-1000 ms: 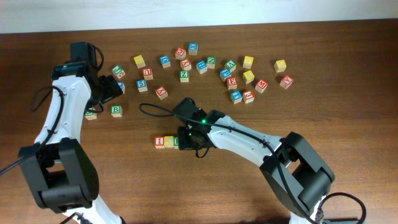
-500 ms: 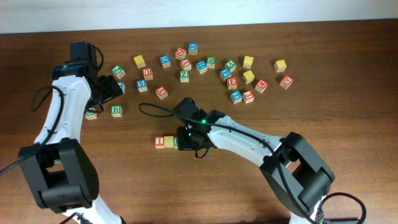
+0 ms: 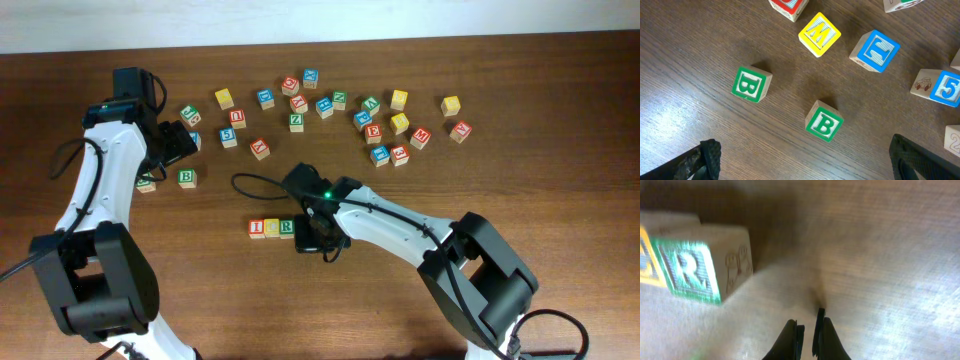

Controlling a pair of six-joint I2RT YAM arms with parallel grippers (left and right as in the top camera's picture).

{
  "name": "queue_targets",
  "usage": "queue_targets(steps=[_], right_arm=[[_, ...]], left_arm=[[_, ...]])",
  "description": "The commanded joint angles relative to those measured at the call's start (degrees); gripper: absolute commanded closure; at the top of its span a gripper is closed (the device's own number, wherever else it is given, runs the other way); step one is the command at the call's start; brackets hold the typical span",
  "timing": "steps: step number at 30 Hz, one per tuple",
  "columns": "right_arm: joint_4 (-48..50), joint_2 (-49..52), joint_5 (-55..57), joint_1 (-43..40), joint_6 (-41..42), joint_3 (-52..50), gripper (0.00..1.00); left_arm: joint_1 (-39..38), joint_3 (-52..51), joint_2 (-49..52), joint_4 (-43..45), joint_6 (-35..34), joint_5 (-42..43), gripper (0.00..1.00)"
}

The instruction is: Spell out ICRA

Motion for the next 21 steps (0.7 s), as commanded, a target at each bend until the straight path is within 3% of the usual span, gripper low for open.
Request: queue_targets(steps=[1,13,21], right_arm=[[-1.1,0.4,-6.9,0.7,-4.2,0.5,0.96],[2.9,0.4,3.3,6.1,-5.7,0.3,0.96],[8.8,0.4,3.8,6.1,-6.8,0.2,0.96]], left_arm=[[0.1,-0.3,0.1,-0.1,0.1,0.2,0.01],[0.1,-0.3,0.1,-0.1,0.1,0.2,0.01],[0.1,-0.3,0.1,-0.1,0.1,0.2,0.01]])
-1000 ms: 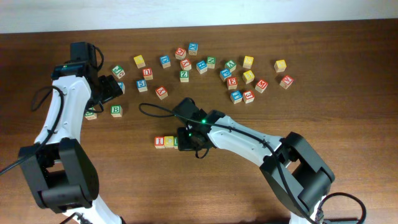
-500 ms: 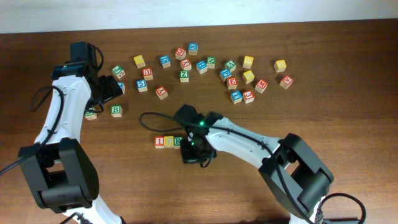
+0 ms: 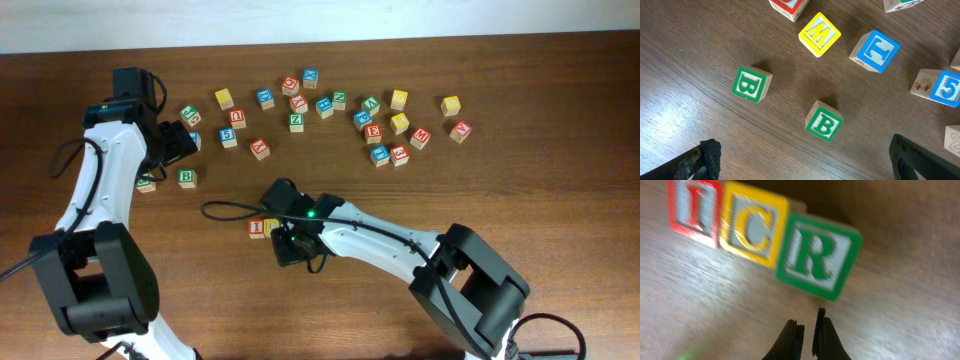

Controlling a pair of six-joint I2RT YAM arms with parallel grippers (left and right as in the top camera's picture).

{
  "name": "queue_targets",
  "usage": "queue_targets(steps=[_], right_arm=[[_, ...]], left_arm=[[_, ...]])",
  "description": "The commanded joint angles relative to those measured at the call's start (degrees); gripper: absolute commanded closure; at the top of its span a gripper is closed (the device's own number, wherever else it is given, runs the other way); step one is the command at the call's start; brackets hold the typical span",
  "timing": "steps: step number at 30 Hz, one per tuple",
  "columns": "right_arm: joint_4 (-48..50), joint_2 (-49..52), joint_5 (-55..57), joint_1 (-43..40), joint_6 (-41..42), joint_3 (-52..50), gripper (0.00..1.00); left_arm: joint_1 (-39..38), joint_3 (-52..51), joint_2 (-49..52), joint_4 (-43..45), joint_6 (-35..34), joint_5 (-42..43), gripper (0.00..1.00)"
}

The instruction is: Spell out ICRA

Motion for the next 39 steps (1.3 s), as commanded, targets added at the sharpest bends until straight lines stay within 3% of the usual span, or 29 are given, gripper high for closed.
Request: queue_targets(steps=[1,27,34,39], right_arm=[[1.5,0.4,1.4,0.2,-1.0,0.2,0.96],[4.1,0.4,0.8,0.2,-1.0,0.2,0.96],[-6.1,0.4,-2.5,-0.9,-3.5,0.4,0.96],[-16.7,-2.4,-2.5,-7.0,-9.3,6.2,0.95]], left_arm=[[0.1,-0.3,0.1,-0.1,0.1,0.2,0.01],[0.1,-0.3,0.1,0.0,0.1,0.2,0.01],[0.1,-0.3,0.1,-0.1,0.1,0.2,0.01],[0.1,-0.3,0.1,-0.1,0.1,0.2,0.01]])
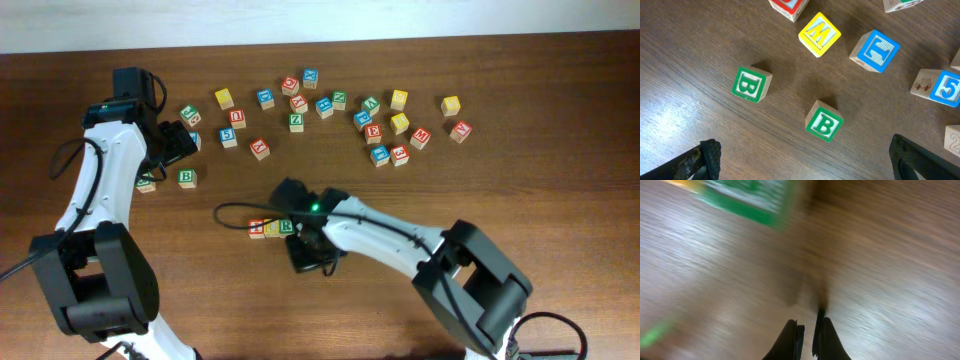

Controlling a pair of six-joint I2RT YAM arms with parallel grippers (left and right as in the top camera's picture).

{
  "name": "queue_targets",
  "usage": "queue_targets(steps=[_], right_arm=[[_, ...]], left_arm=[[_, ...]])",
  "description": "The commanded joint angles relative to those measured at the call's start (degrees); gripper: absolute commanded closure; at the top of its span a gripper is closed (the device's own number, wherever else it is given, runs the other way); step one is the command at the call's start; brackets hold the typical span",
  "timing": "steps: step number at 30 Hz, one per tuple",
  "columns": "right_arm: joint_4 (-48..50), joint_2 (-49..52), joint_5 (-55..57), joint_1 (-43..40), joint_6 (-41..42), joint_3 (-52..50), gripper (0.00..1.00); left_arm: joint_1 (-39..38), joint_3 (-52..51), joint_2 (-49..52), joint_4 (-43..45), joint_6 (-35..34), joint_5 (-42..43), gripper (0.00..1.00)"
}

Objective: Spell out ICRA
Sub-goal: 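Swing the right gripper up and back to the red A block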

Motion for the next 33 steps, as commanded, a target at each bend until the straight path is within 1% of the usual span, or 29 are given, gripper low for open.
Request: queue_targets(steps=[1,2,3,4,5,6,8,9,10,14,20,26,29,33], right_arm=[[-6.7,-3.0,-0.2,-6.2,-7.0,8.5,0.91],[-10.4,-3.2,-0.2,-8.1,-9.3,12.5,0.77],[-13.7,-3.3,0.1,-9.7,-11.0,16.4,0.6],[-16.9,-3.3,0.8,-11.3,-12.5,20.4,0.38],[-18.9,-3.3,1.4,-12.5,-13.3,23.1,0.23],[-22.7,-3.3,3.7,-15.0,-14.4,28.6,0.03],[-26.6,-3.3,9.7,-19.3,-14.8,36.4,0.02],[-27.1,-3.3,14.0,-22.8,-14.8,40.0,0.01],[-26.8,-3.3,15.6,-24.7,-14.8,40.9,0.02],[-24.9,-2.6,17.4,-33.7,-14.8,41.1,0.02],[-22.3,2.5,17.4,-45.4,-14.7,41.0,0.02],[-20.1,10.8,17.2,-50.1,-14.7,41.0,0.02],[-17.5,15.2,17.2,-50.9,-14.5,41.0,0.02],[-14.3,18.8,17.2,-51.0,-14.5,41.0,0.01]], left_arm=[[0.1,-0.3,0.1,0.0,0.1,0.2,0.01],[0.1,-0.3,0.1,-0.1,0.1,0.2,0.01],[0.1,-0.3,0.1,-0.1,0.1,0.2,0.01],[0.1,-0.3,0.1,0.0,0.1,0.2,0.01],[0.1,-0.3,0.1,0.0,0.1,0.2,0.01],[0.1,-0.3,0.1,-0.1,0.1,0.2,0.01],[0.1,-0.3,0.1,0.0,0.1,0.2,0.01],[0.1,-0.3,0.1,-0.1,0.1,0.2,0.01],[0.1,-0.3,0.1,-0.1,0.1,0.2,0.01],[0.1,-0.3,0.1,-0.1,0.1,0.2,0.01],[0.1,-0.3,0.1,-0.1,0.1,0.2,0.01],[0.1,-0.3,0.1,0.0,0.1,0.2,0.01],[0.1,-0.3,0.1,-0.1,0.1,0.2,0.01],[0.1,-0.3,0.1,-0.1,0.1,0.2,0.01]])
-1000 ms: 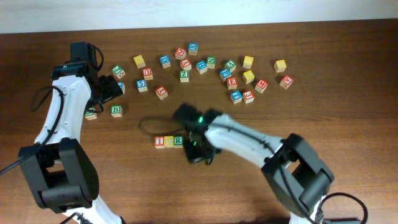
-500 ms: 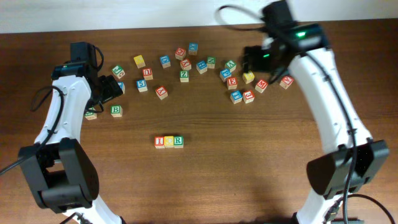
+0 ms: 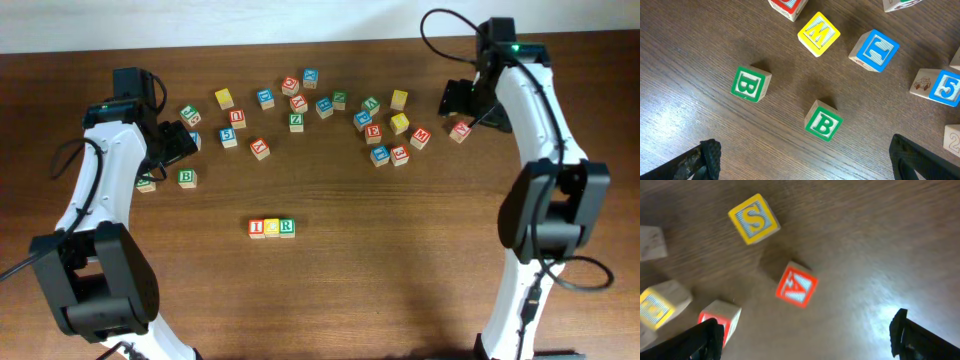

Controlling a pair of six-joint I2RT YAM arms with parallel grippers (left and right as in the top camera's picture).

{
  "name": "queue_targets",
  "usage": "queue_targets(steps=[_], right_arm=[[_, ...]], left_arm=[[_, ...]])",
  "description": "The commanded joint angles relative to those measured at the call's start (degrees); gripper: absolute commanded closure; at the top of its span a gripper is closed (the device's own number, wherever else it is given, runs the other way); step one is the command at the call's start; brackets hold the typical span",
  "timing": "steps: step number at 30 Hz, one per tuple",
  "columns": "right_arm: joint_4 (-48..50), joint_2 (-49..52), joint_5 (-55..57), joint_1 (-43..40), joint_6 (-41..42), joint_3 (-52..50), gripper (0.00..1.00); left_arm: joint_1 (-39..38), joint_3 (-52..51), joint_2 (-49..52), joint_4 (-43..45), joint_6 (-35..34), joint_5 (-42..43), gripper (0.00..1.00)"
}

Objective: Spell out ICRA
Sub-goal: 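Swing the right gripper up and back to the red A block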

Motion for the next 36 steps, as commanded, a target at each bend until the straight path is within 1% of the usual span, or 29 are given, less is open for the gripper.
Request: queue_targets(steps=[1,6,9,10,11,13,14,16,17,18,19,21,24,26,36], right_arm=[[1.8,2.8,0.5,-0.3,-0.3,0.3,0.02],[4.4,5.1,0.5,-0.3,1.6,0.3,0.17],[6.1,6.1,0.5,-0.3,1.6,0.3,0.38],[6.4,6.3,0.5,-0.3,1.6,0.3,0.5],[6.6,6.3,0.5,-0.3,1.6,0.3,0.58],[6.8,6.3,0.5,-0.3,1.6,0.3,0.69],[6.7,6.3,0.5,-0.3,1.9,0.3,0.72],[6.4,6.3,0.5,-0.4,3.1,0.0,0.71],[6.2,6.3,0.5,-0.4,3.1,-0.3,0.61],[6.0,6.3,0.5,-0.4,3.1,-0.4,0.56],[6.0,6.3,0.5,-0.4,3.2,-0.7,0.52],[6.0,6.3,0.5,-0.4,4.2,-0.7,0.48],[5.7,6.3,0.5,-0.4,4.9,-0.7,0.47],[4.5,6.3,0.5,-0.4,7.0,-0.8,0.47],[4.6,6.4,2.0,-0.4,8.7,-2.0,0.47]], left_arm=[[0.1,-0.3,0.1,0.0,0.1,0.0,0.01],[0.1,-0.3,0.1,-0.1,0.1,0.0,0.01],[0.1,-0.3,0.1,-0.1,0.1,0.0,0.01],[0.1,-0.3,0.1,-0.1,0.1,0.0,0.01],[0.1,-0.3,0.1,-0.1,0.1,0.0,0.01],[0.1,-0.3,0.1,0.0,0.1,0.0,0.01],[0.1,-0.3,0.1,-0.1,0.1,0.0,0.01],[0.1,-0.3,0.1,-0.1,0.1,0.0,0.01],[0.1,-0.3,0.1,-0.1,0.1,0.0,0.01],[0.1,-0.3,0.1,-0.1,0.1,0.0,0.01],[0.1,-0.3,0.1,-0.1,0.1,0.0,0.01],[0.1,-0.3,0.1,-0.1,0.1,0.0,0.01],[0.1,-0.3,0.1,-0.1,0.1,0.0,0.01],[0.1,-0.3,0.1,-0.1,0.1,0.0,0.01],[0.1,-0.3,0.1,-0.1,0.1,0.0,0.01]])
